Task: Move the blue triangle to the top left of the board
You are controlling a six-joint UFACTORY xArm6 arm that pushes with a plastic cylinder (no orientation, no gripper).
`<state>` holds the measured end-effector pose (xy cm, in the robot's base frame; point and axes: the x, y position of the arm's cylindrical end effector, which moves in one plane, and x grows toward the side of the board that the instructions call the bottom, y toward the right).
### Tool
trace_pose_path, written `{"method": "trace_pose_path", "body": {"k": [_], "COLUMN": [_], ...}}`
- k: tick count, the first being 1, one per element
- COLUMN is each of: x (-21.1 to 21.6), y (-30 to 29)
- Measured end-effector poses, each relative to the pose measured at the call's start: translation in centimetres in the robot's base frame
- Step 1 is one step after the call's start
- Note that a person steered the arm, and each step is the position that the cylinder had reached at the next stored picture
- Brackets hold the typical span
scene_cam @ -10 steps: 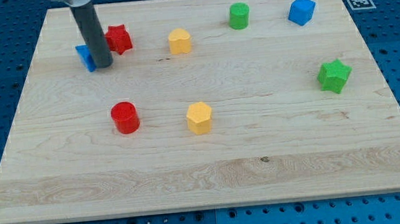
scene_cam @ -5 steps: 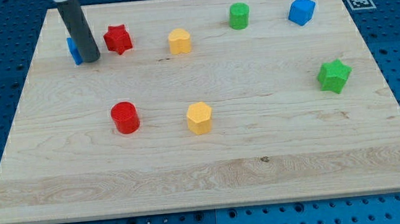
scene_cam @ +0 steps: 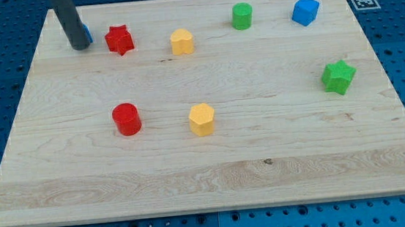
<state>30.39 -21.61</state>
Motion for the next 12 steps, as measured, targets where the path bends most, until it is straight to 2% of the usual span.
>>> {"method": "trace_pose_path", "body": {"k": [1, 2, 3, 4, 5, 6, 8, 10, 11, 12], "x": [-0.5, -3.5, -3.0, -1.5, -2.8, -3.7, -5.6, -7.1, -6.9, -3.9], "y": [-0.9, -0.9, -0.8, 2.0, 6.5, 8.1, 1.5, 1.2, 0.5, 0.5]}}
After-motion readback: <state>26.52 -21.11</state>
